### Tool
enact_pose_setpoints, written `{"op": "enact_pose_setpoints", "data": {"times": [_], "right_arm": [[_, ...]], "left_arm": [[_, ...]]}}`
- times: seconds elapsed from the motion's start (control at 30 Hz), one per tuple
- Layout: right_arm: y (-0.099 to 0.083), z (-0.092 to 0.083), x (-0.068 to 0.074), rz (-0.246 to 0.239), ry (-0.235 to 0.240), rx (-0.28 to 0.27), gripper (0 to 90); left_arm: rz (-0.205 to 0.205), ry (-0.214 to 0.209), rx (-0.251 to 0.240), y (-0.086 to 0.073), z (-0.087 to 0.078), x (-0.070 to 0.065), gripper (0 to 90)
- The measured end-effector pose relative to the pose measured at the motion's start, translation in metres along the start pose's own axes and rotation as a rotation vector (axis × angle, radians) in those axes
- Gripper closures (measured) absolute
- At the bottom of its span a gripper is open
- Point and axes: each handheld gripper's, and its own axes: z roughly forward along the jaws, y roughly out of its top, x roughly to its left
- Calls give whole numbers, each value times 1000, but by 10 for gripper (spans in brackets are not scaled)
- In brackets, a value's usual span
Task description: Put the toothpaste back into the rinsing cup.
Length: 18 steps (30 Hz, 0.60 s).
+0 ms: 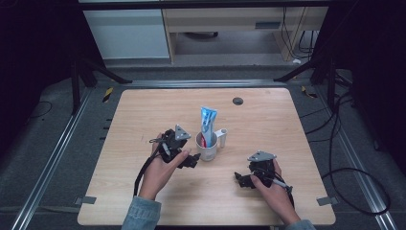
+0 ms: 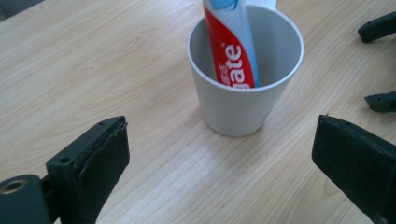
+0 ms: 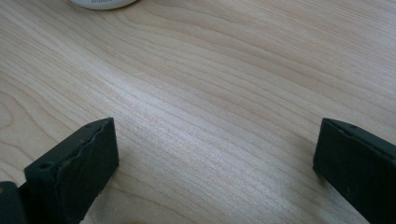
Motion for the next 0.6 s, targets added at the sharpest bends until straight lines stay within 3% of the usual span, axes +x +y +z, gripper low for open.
{"op": "enact_pose_setpoints", "data": {"times": [0.1, 0.37, 0.47, 0.5, 0.6], "right_arm": [[0, 0, 0, 0, 0, 0, 3], [0, 0, 0, 0, 0, 0, 3], [0, 0, 0, 0, 0, 0, 3], [0, 0, 0, 2, 0, 0, 3], [0, 0, 0, 0, 0, 0, 3]], "left_arm": [[2, 7, 12, -8, -2, 4, 36], [-42, 49, 19, -36, -15, 22, 36], [-53, 90, 37, -45, -14, 25, 39], [-36, 92, 54, -47, -13, 24, 47], [-44, 120, 47, -53, -17, 27, 53]]}}
